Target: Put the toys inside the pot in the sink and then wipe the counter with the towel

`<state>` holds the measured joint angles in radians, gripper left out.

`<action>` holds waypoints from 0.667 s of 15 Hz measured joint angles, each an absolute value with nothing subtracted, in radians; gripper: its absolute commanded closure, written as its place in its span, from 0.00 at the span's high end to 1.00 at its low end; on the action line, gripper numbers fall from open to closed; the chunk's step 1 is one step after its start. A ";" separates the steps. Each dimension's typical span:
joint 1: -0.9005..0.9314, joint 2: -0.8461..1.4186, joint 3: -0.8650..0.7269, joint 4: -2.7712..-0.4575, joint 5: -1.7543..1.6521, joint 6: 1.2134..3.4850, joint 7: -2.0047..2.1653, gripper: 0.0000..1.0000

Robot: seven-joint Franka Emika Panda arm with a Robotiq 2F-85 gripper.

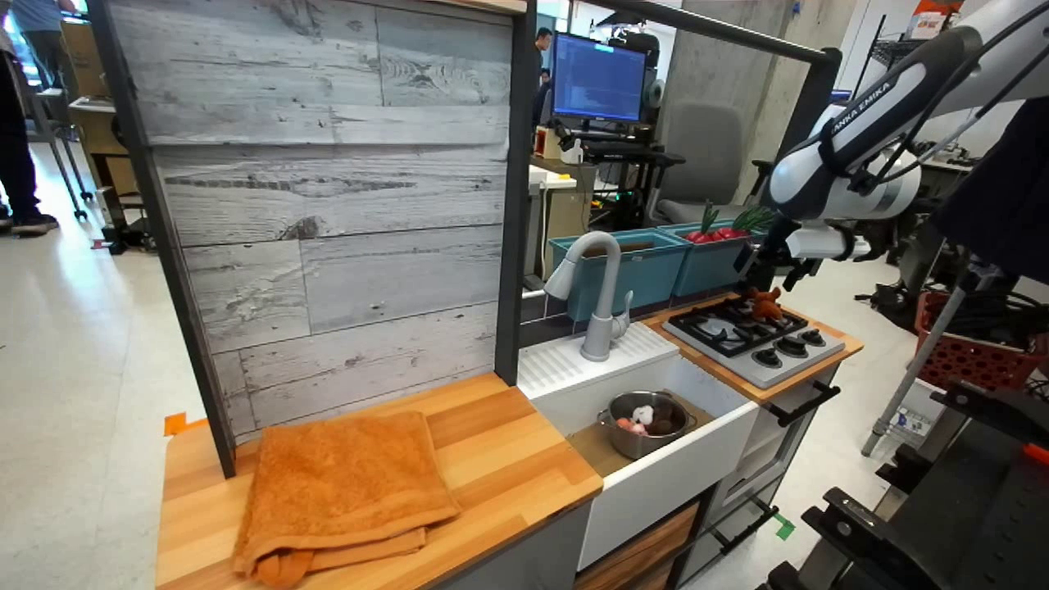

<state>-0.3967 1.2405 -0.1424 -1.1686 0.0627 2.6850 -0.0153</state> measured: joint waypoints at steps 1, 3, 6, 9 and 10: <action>-0.393 1.259 -0.155 -1.147 0.062 2.677 0.004 1.00; -0.384 1.296 -0.181 -1.103 0.062 2.653 0.043 1.00; -0.375 1.359 -0.217 -1.023 0.061 2.610 0.103 1.00; -0.379 1.419 -0.229 -0.930 0.062 2.564 0.138 0.74; -0.381 1.435 -0.228 -0.902 0.062 2.556 0.141 0.68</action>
<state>-0.3809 1.4353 -0.2279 -0.9020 0.0621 2.5559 0.1409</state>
